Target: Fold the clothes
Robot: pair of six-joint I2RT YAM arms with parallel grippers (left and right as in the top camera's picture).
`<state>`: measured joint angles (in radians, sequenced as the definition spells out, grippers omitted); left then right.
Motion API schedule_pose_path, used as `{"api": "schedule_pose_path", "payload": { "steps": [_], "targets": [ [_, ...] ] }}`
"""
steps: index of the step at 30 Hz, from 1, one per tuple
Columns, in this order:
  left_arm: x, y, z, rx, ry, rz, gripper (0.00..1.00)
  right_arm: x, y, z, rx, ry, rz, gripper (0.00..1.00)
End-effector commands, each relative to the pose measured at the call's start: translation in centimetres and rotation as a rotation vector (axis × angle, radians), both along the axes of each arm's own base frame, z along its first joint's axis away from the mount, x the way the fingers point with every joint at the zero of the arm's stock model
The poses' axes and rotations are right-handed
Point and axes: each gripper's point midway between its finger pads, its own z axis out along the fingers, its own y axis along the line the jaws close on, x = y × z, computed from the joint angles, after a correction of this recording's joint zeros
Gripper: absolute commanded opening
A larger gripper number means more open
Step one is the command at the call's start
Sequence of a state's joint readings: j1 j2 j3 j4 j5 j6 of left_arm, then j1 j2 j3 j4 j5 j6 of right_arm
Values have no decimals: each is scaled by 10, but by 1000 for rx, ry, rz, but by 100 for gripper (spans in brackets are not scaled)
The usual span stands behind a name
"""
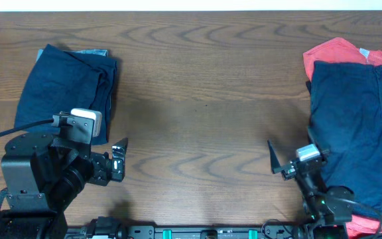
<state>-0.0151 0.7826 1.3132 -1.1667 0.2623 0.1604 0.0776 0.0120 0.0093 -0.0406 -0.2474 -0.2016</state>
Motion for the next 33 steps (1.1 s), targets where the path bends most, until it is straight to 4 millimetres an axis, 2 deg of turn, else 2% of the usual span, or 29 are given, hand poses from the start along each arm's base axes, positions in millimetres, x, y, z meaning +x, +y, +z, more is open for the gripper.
{"api": "schedule_pose_path", "payload": {
  "steps": [1, 33],
  "targets": [
    [0, 0, 1, -2, -2, 1, 98, 0, 0, -2, 21, 13, 5, 99],
    [-1, 1, 3, 11, -20, 3, 98, -1, 0, -2, 21, 12, 8, 99]
  ]
}}
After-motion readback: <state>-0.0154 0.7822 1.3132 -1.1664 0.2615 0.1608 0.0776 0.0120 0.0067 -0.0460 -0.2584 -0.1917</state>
